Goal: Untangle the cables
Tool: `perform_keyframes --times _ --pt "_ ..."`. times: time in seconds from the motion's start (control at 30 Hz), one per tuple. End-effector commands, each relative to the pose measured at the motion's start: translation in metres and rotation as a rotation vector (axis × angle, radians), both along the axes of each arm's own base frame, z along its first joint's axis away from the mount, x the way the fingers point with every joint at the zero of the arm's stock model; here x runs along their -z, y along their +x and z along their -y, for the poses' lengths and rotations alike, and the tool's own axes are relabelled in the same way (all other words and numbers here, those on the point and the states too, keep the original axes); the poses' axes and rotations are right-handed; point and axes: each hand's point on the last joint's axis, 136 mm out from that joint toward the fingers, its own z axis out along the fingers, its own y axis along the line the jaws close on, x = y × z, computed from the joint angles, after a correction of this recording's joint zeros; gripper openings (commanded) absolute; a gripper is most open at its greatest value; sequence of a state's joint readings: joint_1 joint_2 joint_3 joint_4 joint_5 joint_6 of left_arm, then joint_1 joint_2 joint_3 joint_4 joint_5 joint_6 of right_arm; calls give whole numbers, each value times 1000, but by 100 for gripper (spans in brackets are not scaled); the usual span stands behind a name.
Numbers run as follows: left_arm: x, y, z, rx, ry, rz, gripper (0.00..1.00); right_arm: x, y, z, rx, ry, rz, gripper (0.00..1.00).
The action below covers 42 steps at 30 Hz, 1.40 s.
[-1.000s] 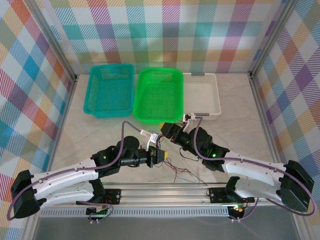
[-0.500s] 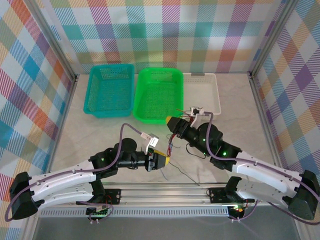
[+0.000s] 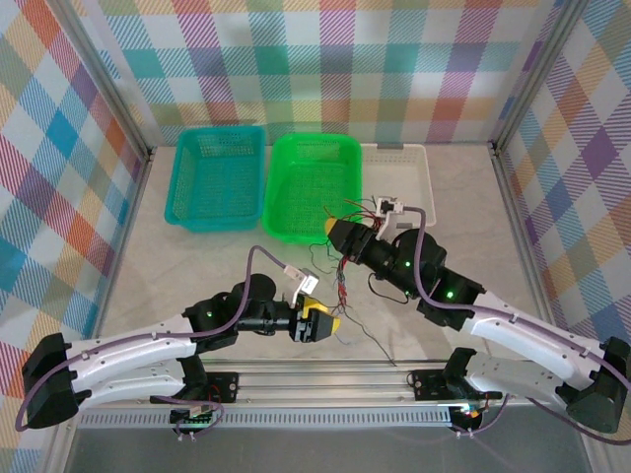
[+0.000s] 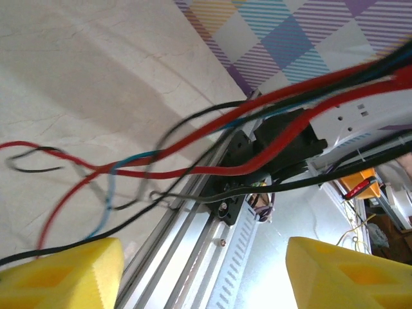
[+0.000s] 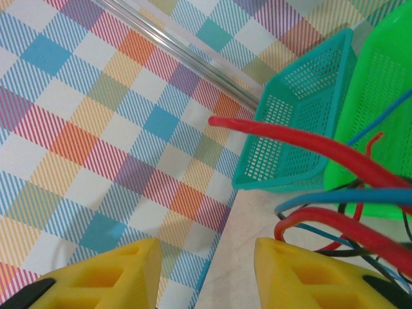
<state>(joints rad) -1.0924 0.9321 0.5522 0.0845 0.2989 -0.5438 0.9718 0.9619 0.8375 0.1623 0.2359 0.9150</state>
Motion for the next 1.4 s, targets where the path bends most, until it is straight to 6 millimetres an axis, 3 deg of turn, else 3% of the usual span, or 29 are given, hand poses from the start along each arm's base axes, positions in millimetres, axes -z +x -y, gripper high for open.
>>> perform_keyframes --times 0.0,0.1,0.23,0.67,0.93,1.0,1.1,1.27,1.37 --pt "-25 -8 10 53 -82 79 71 -15 3 -2 -11 7 29 0" --pt "-38 -11 16 75 -112 113 74 -14 7 -5 -9 2 23 0" --pt "-41 -7 24 80 -86 148 75 -17 14 -10 -33 10 -4 0" --pt "-18 41 19 -82 152 342 72 -30 12 -23 -97 36 -25 0" --pt "-38 76 6 -255 170 439 70 -41 9 -24 -117 50 -23 0" --pt "-44 78 7 -251 148 436 59 -40 9 -24 -114 49 -26 0" --pt "-50 77 10 -236 128 425 34 -39 9 -24 -115 48 -29 0" --pt "-55 70 11 -192 109 402 3 -34 10 -15 -81 32 -31 0" --pt "-62 63 6 -171 91 390 0 -28 17 -1 -35 24 -42 0"
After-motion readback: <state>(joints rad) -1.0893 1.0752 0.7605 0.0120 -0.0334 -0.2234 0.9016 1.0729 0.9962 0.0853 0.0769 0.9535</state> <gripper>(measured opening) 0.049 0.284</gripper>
